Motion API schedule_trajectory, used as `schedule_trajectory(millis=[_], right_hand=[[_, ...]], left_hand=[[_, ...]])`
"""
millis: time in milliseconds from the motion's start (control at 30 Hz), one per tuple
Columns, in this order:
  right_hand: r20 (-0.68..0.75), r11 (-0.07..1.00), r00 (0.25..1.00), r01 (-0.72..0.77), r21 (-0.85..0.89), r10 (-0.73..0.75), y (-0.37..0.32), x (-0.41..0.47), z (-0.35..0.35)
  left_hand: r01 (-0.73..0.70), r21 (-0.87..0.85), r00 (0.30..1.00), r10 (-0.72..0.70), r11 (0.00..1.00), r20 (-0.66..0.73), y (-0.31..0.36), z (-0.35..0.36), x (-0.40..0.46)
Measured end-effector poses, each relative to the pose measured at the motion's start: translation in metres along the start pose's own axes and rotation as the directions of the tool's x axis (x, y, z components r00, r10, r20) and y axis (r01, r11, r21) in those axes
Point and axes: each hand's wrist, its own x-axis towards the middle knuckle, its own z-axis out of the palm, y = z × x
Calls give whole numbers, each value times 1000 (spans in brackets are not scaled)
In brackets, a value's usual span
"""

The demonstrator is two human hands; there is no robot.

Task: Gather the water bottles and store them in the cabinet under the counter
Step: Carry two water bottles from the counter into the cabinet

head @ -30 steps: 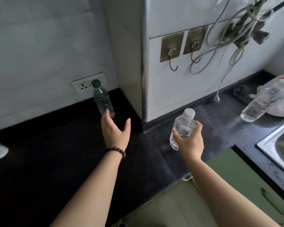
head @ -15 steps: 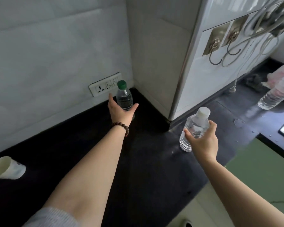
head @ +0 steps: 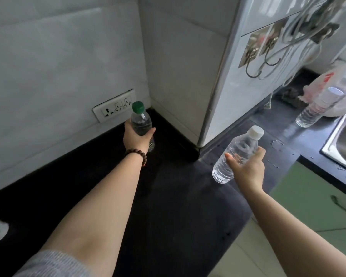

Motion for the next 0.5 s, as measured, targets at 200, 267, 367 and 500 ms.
schedule_trajectory(millis=[200,267,367,500], right_hand=[[30,1000,999,24,-7,-24,-2,-5,-1],[45,999,998,34,5,-34,-2,-7,-4],[65,999,997,43,10,-44,-4,-13,-8],[110,997,991,82,10,-82,-11,-21,-19]], left_hand=[[-35,12,999,35,999,3,1,-13,-33],[-67,15,998,67,998,-4,1,-18,-48],[-111,26,994,111,993,-13,4,-26,-71],[-145,47,988,147,988,-46,13,-37,-101]])
